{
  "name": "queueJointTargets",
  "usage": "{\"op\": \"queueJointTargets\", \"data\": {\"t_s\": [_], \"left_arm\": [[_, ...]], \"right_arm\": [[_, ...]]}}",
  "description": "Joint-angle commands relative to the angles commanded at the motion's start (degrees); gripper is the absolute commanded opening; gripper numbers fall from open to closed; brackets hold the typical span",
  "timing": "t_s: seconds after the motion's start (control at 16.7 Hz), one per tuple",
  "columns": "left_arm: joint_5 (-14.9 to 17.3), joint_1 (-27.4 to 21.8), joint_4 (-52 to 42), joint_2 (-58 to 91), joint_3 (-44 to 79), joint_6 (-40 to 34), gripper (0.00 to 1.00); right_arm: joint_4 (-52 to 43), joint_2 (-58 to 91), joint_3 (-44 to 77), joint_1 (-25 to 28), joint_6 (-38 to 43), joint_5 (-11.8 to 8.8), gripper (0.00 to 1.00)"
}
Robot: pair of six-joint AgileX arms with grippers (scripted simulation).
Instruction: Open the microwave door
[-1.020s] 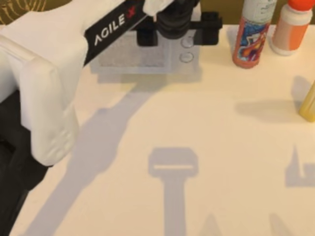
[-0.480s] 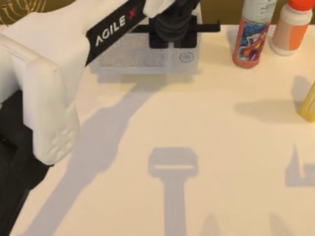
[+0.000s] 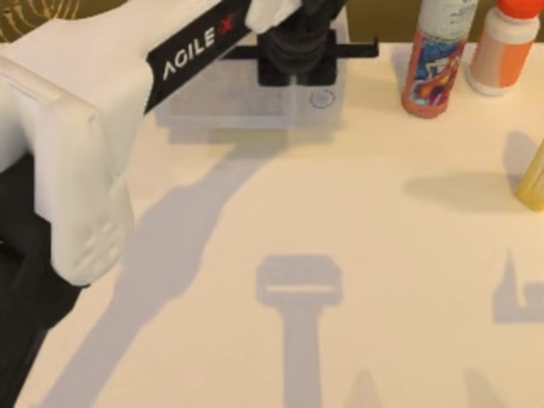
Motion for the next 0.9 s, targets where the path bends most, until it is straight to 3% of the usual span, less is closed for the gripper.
{"op": "queueJointTargets", "data": {"t_s": [0.36, 0.9], "left_arm": [[-0.72, -0.37, 5.16, -5.59, -10.84, -1.4, 0.0], [-0.73, -0.38, 5.27, -5.71, -11.01, -1.43, 0.0]], "right_arm": [[0.0, 0.0, 0.0, 0.0, 0.0, 0.0, 1.0], [0.0, 0.0, 0.0, 0.0, 0.0, 0.0, 1.0]]}}
